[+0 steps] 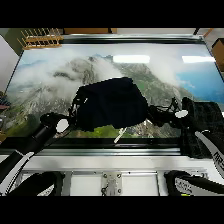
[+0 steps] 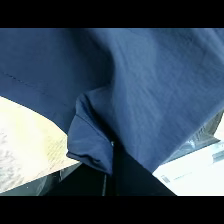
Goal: Fold the clothes and pants, and hang the long-sleeved shirts on hangers.
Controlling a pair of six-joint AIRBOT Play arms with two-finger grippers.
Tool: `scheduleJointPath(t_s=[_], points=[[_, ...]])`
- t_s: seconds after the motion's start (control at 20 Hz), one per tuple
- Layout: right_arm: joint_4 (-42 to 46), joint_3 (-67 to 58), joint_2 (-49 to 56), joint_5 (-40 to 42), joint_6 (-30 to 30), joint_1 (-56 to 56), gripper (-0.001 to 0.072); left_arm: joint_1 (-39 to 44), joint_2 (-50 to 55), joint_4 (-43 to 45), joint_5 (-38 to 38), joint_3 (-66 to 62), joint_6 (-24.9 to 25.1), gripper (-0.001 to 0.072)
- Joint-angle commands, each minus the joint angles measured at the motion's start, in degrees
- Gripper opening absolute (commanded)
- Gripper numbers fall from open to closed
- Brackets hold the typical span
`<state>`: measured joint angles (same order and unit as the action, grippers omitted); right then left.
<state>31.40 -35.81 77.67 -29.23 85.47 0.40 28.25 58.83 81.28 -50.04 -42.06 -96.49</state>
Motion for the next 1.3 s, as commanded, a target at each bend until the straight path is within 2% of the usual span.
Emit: scheduleJointPath(t_s=[0.0,0.1,0.15,0.2,0.3,0.35,0.45,0.5,0.6,0.7,0.85,0.95,1.1,1.25], points=[[-7.1,0.5,2.0,9.4,-4.1,3.5,0.0508,0.0,0.0,0.0,-0.4,0.0,0.0,0.0006],[-7.1,0.3,2.0,11.4,-4.1,4.1,0.0504,0.0,-0.1,0.0,-0.8,0.0,0.0,0.0006],[-7.0,0.2,2.0,11.5,-4.4,4.1,0.0369,0.0,0.0,0.0,-1.0,0.0,0.0,0.0006],[-7.1,0.2,2.0,11.5,-6.1,4.0,0.0134,0.0,-0.1,0.0,-1.0,0.0,0.0,0.0006],[-7.0,0.2,1.9,11.4,-9.3,4.0,0.0036,0.0,-0.1,0.1,-1.0,0.0,0.0,0.0007],[-7.0,0.1,1.4,11.2,-11.1,3.9,0.0014,0.0,-0.1,0.3,-1.1,0.0,0.0,0.0006],[-3.3,-1.4,-1.7,10.3,-13.4,3.3,0.0013,-1.6,-0.5,0.6,-1.6,-1.0,0.0,0.0006],[1.2,-3.6,-4.1,7.7,-13.3,1.9,0.0013,-3.3,-1.5,2.1,-2.7,-2.9,0.0,0.0006],[11.6,-11.1,-9.3,-1.1,-13.2,-1.6,0.0012,-7.5,-5.1,5.4,-4.8,-9.2,0.0,0.0006],[18.5,-21.3,-14.3,-11.4,-11.7,-4.4,0.0012,-10.8,-9.7,5.7,-5.5,-17.6,0.0,0.0006],[21.5,-36.0,-21.1,-22.1,-8.7,-5.6,0.0012,-11.9,-16.5,5.7,-5.4,-30.0,-3.1,0.0006],[21.3,-43.0,-25.2,-25.7,-6.7,-5.6,0.0012,-10.7,-20.5,5.7,-5.4,-36.2,-5.5,0.0006],[21.5,-48.9,-32.5,-27.2,-3.7,-5.6,0.0012,-7.2,-25.7,5.7,-5.3,-41.9,-9.1,0.0006],[21.6,-49.4,-39.8,-28.1,0.1,-5.6,0.0012,-3.6,-28.9,5.7,-4.8,-45.7,-13.0,0.0006]])
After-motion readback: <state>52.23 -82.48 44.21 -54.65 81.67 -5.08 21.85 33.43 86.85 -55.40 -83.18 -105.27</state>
